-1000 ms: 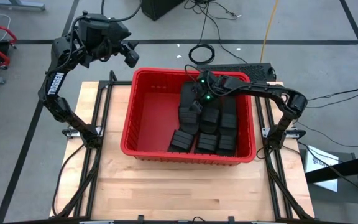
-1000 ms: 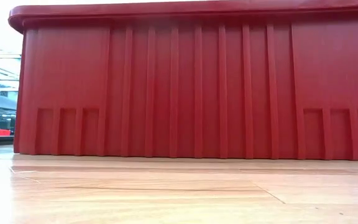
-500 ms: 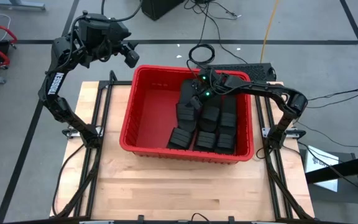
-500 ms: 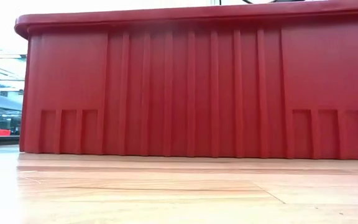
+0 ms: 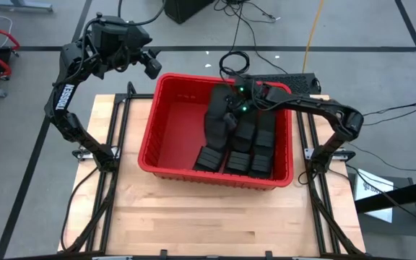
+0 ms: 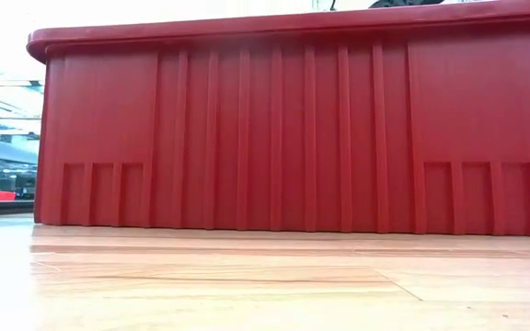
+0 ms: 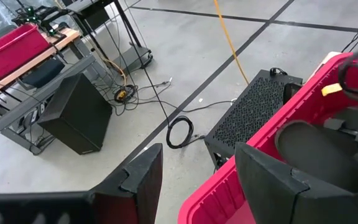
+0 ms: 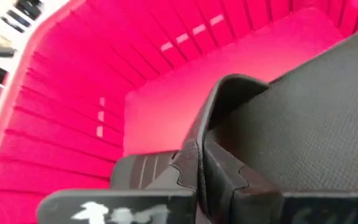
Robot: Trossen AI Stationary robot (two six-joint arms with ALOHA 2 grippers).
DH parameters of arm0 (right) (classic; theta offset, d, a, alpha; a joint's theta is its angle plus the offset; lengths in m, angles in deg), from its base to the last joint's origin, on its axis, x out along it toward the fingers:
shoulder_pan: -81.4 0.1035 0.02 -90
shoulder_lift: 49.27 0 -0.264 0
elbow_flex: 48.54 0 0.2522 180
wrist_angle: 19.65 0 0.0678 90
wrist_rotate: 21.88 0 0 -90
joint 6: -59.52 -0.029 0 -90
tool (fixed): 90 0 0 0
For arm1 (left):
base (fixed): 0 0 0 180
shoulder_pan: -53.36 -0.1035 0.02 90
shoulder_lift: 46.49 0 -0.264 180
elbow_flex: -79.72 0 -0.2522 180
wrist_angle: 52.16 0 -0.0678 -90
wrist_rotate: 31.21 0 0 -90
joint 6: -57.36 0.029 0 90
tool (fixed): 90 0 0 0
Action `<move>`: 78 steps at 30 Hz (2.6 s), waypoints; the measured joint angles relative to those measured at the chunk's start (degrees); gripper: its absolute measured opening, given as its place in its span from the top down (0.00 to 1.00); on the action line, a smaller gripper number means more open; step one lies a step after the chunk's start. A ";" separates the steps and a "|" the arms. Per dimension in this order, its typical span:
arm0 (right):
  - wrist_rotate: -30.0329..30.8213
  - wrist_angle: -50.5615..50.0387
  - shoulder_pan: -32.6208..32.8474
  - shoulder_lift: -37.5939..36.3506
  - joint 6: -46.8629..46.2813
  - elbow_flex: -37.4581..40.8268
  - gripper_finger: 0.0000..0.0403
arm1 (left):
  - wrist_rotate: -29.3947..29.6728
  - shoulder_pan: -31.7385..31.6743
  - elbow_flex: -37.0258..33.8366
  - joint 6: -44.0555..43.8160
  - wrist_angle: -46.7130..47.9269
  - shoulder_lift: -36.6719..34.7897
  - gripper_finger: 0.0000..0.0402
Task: Pick and place slides into bin
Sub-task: Put the black slide into the red bin
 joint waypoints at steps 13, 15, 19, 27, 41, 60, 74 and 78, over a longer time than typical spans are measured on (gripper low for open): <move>-2.49 0.80 0.59 -2.18 -9.67 0.09 1.00 | -0.20 0.00 0.00 -0.52 0.90 0.00 0.51; -4.95 1.52 0.59 -2.17 -12.88 0.09 1.00 | -0.20 0.00 0.00 -0.65 0.92 0.00 0.51; -7.26 4.58 0.68 -2.13 -17.69 0.09 1.00 | -0.20 0.00 0.00 -0.98 1.09 0.00 0.51; -7.93 14.06 -0.54 -2.20 -26.33 3.57 1.00 | -0.20 0.00 0.00 -1.70 2.34 0.00 0.51; -9.81 53.98 -2.94 -2.04 -49.83 27.06 1.00 | -0.17 0.00 -0.01 -0.70 2.42 0.00 0.51; -10.67 50.98 -6.60 -2.07 -48.10 27.08 0.99 | -0.17 0.00 -0.01 0.04 2.30 0.00 0.51; -10.36 51.19 -6.71 -2.07 -49.07 27.08 0.68 | -0.17 0.02 0.00 0.00 2.32 0.00 0.51; -10.56 51.19 -6.69 -2.07 -51.48 27.08 0.54 | -0.17 0.02 -0.02 -0.06 2.38 0.00 0.51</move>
